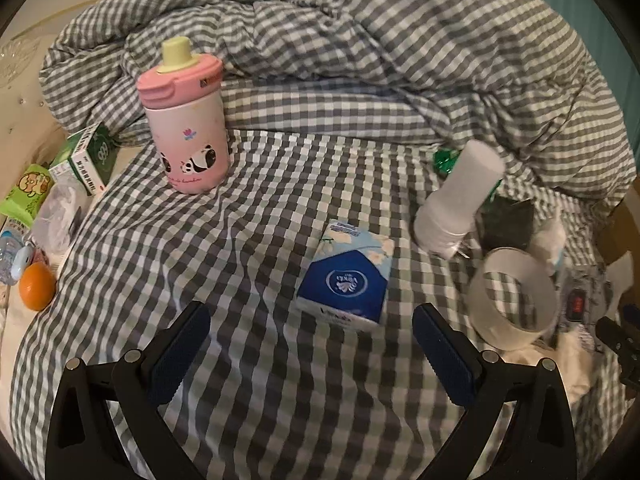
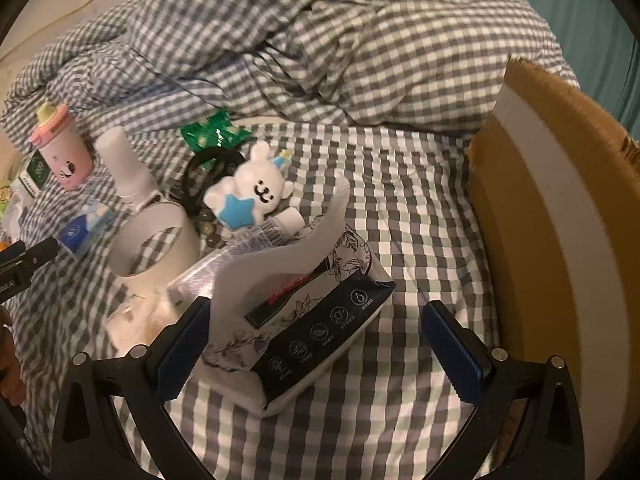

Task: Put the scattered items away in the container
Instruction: 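Approach the blue Vinda tissue pack with the left gripper while the right approaches the wipe pack, then grasp the blue tissue pack with the left gripper while the right grasps the black wipe pack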

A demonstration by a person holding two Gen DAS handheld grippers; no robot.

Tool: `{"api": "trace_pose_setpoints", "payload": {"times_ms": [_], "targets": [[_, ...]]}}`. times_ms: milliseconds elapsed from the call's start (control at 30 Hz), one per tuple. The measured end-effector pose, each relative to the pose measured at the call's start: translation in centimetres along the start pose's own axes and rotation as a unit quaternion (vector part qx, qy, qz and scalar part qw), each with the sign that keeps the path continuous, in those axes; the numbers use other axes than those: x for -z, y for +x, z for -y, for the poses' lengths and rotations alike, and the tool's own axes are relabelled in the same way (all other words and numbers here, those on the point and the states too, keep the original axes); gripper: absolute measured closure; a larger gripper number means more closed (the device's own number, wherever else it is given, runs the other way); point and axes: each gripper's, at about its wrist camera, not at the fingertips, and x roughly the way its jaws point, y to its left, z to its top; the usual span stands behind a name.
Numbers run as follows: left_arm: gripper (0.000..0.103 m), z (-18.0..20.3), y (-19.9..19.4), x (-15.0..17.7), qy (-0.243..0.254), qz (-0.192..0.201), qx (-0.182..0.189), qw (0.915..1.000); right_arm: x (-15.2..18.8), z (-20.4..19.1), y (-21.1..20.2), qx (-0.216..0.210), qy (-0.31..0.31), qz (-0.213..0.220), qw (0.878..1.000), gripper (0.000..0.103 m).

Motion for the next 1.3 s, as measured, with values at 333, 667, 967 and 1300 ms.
{"api": "trace_pose_setpoints", "payload": {"times_ms": [333, 667, 967, 1300], "targets": [[0.0, 0.5, 4.0, 0.0, 0.005, -0.016, -0.01, 0.9998, -0.4, 0.5, 3.2, 0.009, 0.002, -0.025, 1.0, 0.0], [0.042, 1.6, 4.4, -0.5, 0.028, -0.007, 0.006, 0.9996, 0.1, -0.6, 4.0, -0.022, -0.004, -0.03, 0.999, 0.021], [0.047, 1.3, 2.7, -0.7, 0.019, 0.005, 0.029, 0.9994, -0.2, -0.1, 2.5, -0.041, -0.003, -0.022, 0.999, 0.057], [0.047, 1.7, -1.3, -1.3, 0.018, 0.038, 0.047, 0.998, -0.6, 0.7, -0.5, -0.051, 0.001, 0.003, 0.999, 0.065]]}}
